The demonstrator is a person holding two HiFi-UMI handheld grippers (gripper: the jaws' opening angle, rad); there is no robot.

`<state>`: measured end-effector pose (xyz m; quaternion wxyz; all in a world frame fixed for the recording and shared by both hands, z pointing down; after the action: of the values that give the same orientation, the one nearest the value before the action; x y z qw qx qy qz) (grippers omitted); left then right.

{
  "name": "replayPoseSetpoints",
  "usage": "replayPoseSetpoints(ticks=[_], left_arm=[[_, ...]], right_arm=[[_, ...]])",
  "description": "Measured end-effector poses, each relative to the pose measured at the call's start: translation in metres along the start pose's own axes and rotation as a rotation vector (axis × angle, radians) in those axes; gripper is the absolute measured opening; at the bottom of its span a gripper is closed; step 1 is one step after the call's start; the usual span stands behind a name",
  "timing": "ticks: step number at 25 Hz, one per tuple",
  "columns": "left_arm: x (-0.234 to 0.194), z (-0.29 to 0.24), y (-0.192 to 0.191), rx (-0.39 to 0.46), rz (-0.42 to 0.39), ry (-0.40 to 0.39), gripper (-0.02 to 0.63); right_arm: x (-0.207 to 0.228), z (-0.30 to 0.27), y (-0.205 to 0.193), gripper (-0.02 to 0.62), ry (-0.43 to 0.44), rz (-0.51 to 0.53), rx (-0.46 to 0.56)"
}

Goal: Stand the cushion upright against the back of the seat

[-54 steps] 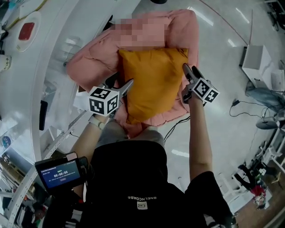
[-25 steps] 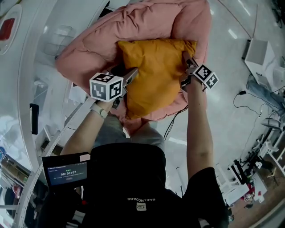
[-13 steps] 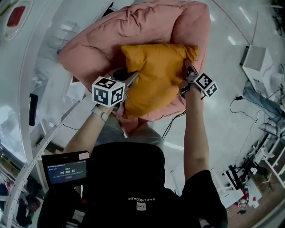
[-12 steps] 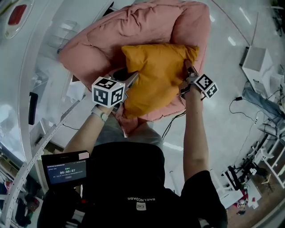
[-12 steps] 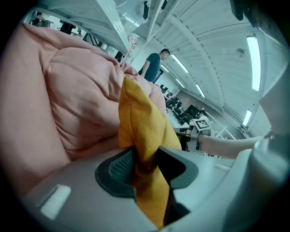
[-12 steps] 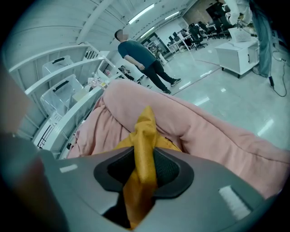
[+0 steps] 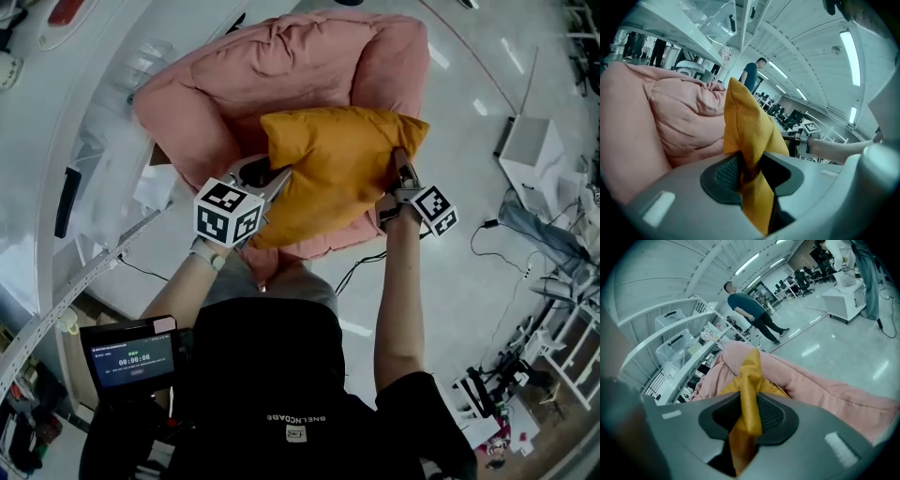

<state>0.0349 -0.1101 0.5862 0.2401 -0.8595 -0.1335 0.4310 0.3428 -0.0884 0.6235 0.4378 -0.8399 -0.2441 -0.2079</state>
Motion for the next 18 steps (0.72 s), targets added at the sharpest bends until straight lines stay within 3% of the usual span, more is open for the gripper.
replayPoseSetpoints(ticks=[4,11,18], left_arm=[[0.048,0.024,-0.001,0.037,-0.026,0.005,0.138],[0.052,0.031,-0.009,0.071,-0.045,0.003,0.133],[0.079,0.088,-0.001,0.14,-0.066,0.022,0.13]], right_arm=[[-0.012,0.05,0.023,0.103,0.033,-0.009,0.04],[-0.018,0.058,0.029,0.103,0.047,0.011,0.043],[-0.077,0.095,0.053,0.101,0.115,0.055,0.053]])
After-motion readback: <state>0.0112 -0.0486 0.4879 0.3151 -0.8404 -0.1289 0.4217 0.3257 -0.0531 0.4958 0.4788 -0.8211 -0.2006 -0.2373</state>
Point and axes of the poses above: the fingertips, and each gripper's own axes: z backward along the fingers, x to its right, y out of its top, the point moved 4 cm from there along z, backward along the fingers, and after that the axes turned 15 degrees about z, right-handed, at the moved point
